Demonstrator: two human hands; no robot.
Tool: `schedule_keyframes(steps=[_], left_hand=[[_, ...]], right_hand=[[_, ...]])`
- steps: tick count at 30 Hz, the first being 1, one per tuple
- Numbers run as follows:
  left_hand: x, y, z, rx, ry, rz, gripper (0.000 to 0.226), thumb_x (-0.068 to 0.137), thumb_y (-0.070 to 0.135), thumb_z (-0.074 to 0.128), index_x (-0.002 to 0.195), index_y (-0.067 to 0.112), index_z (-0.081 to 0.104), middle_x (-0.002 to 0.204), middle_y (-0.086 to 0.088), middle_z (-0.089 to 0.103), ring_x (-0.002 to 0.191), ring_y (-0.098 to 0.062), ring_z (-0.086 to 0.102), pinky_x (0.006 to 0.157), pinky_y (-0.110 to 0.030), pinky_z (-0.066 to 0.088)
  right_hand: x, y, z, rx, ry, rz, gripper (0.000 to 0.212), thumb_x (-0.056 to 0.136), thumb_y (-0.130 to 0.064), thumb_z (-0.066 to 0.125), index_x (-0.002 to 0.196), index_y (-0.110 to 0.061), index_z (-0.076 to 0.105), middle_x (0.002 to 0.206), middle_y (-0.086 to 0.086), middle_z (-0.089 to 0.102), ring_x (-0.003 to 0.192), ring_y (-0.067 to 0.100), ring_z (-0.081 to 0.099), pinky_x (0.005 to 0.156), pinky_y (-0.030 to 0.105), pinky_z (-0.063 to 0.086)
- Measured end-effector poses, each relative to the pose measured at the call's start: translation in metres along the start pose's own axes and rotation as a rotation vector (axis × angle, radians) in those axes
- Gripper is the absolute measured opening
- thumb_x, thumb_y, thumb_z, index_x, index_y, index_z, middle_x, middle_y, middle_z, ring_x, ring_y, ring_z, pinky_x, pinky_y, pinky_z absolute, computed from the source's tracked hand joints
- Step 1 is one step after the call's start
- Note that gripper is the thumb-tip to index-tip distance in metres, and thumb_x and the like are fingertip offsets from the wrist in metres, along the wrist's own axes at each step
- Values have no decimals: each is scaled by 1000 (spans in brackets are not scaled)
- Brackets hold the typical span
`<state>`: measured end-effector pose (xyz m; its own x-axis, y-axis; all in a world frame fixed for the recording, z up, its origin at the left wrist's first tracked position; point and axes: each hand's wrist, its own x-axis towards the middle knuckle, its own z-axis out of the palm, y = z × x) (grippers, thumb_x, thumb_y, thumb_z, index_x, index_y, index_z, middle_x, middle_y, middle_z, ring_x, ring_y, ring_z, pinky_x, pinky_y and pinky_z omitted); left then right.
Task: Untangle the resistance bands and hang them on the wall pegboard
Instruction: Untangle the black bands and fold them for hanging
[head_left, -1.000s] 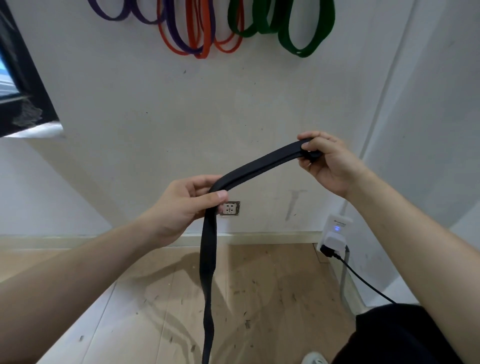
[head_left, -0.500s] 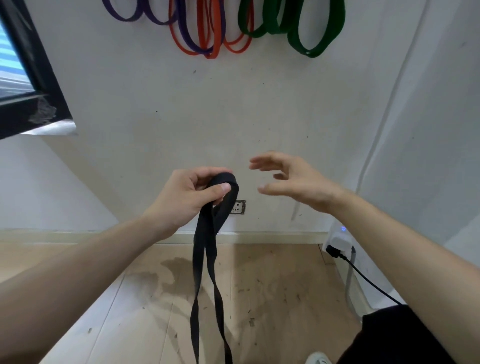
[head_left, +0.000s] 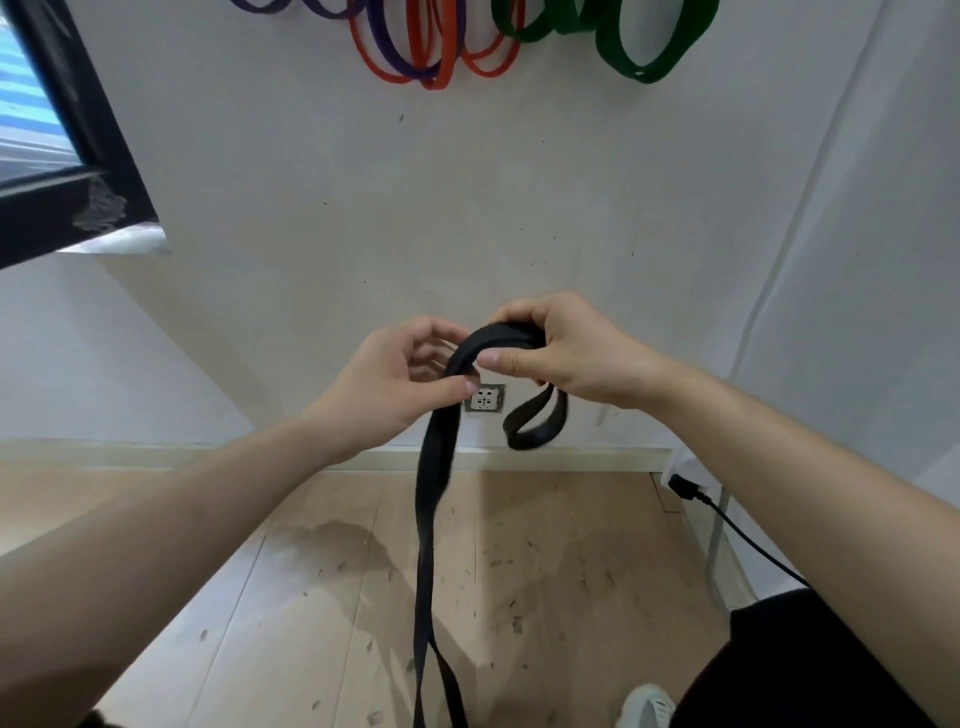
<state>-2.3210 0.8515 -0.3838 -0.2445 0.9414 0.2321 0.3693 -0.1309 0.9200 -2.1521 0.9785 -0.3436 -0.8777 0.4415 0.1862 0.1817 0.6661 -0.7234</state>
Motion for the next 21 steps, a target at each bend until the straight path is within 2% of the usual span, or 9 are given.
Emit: schedule_keyframes(steps=[2, 4, 8, 12, 17, 21], left_hand=[[-1, -2, 5, 2, -42, -16, 25, 84, 4, 78, 106, 10, 69, 90, -2, 77, 87, -16, 75, 86, -27, 58], [-3, -6, 9, 30, -111, -34, 20, 85, 4, 77, 103, 9, 70, 88, 4, 77, 89, -13, 74, 87, -28, 58], [-6, -15, 11, 72, -227, -67, 25, 89, 10, 73, 113, 13, 69, 105, -5, 76, 101, -23, 72, 96, -44, 57], [-6, -20, 17, 30, -223, -94, 23, 92, 6, 65, 111, 19, 67, 106, -3, 76, 104, -21, 71, 101, -46, 53], [-3, -11, 35, -138, -239, -171, 27, 97, -5, 52, 120, 8, 57, 109, -5, 77, 107, -19, 71, 101, -38, 53], [0, -7, 41, -252, -216, -211, 30, 95, 2, 53, 124, 4, 52, 109, -12, 74, 106, -25, 70, 102, -47, 52]], right_hand=[[-2, -1, -4, 36, 8, -13, 11, 92, -19, 72, 99, -10, 72, 67, -14, 62, 61, -1, 54, 61, 17, 45], [-4, -1, -10, 113, 32, -40, 6, 95, -17, 68, 98, -13, 70, 68, -14, 61, 65, 5, 56, 66, 22, 49], [-6, -3, -25, 354, 173, -69, 6, 100, -13, 58, 98, -11, 64, 69, 5, 52, 59, 17, 53, 63, 26, 47], [-8, -2, -34, 555, 231, -55, 8, 98, -18, 58, 98, -11, 62, 69, 3, 44, 51, 15, 43, 56, 27, 42], [-10, -4, -41, 609, 252, -77, 11, 94, -21, 59, 97, -11, 61, 63, 0, 35, 50, 13, 31, 50, 25, 28], [-11, 1, -49, 625, 332, -71, 10, 97, -20, 57, 96, -10, 58, 61, -6, 37, 51, 12, 29, 50, 24, 26]])
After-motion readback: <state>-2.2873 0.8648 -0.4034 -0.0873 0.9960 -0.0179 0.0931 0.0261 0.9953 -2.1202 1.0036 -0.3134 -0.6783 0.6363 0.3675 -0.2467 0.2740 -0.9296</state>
